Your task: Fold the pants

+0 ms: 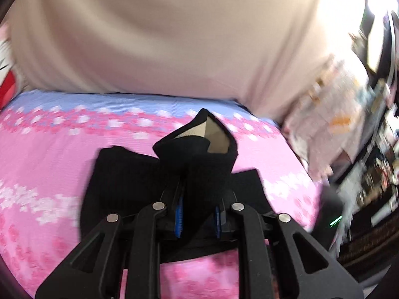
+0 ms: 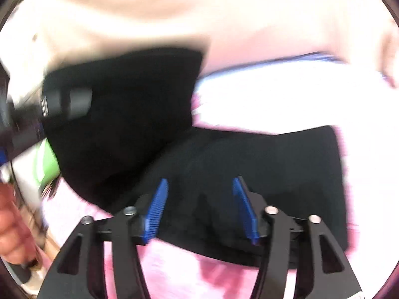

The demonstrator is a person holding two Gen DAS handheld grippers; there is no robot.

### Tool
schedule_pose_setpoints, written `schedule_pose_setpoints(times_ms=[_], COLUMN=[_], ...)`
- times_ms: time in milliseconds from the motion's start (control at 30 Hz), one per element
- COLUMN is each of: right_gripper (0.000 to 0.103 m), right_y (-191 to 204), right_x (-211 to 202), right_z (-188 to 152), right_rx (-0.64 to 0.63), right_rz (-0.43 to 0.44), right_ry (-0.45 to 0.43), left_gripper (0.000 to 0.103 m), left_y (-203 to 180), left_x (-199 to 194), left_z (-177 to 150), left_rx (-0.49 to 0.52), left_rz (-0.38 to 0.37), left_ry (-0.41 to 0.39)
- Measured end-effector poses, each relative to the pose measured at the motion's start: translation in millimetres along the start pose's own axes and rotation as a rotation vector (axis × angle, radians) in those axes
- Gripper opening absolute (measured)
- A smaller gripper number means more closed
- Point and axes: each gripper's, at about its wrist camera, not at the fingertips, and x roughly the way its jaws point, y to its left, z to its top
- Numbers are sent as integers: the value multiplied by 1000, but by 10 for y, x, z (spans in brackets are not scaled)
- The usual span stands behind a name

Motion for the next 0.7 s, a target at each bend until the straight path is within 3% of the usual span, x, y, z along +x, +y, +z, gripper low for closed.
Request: schedule_pose_setpoints(times_ms=[100, 133, 233, 267, 300, 333, 367, 500, 633, 700], right_gripper=[65, 65, 65, 65, 65, 65, 65, 72, 76, 77], right_y=[-601, -756, -984, -1012, -1015, -995, -983, -669, -465, -387], right_x=[-416, -483, -560, -560, -570, -527, -505, -304, 12, 161], right_z=[-51, -88, -202, -230, -264, -266, -256, -157, -132, -184], right_rx=[122, 161, 214, 221, 226, 232, 228, 196, 170, 183], right_rz=[-82, -91, -116, -107, -88, -47, -23, 61, 69, 86], right_ry=[-52, -56, -35, -25, -20, -1, 12, 45, 120, 150], left_gripper=[28, 28, 29, 34, 56, 91, 98, 98, 98, 98], left_y=[-366, -455, -395, -318, -201, -104, 4, 134, 438, 641], left_x=[486, 726, 923, 837, 680, 561, 409, -112, -433, -532], left_z=[-165, -321, -617, -659, -673, -659, -647, -635, -581, -581], left_rx=[82, 118, 116, 105, 75, 45, 9, 63, 47, 5], left_rz=[-21, 7, 38, 7, -57, -96, -115, -58, 142, 205], left_ry=[111, 193, 319, 309, 297, 279, 238, 138, 27, 7])
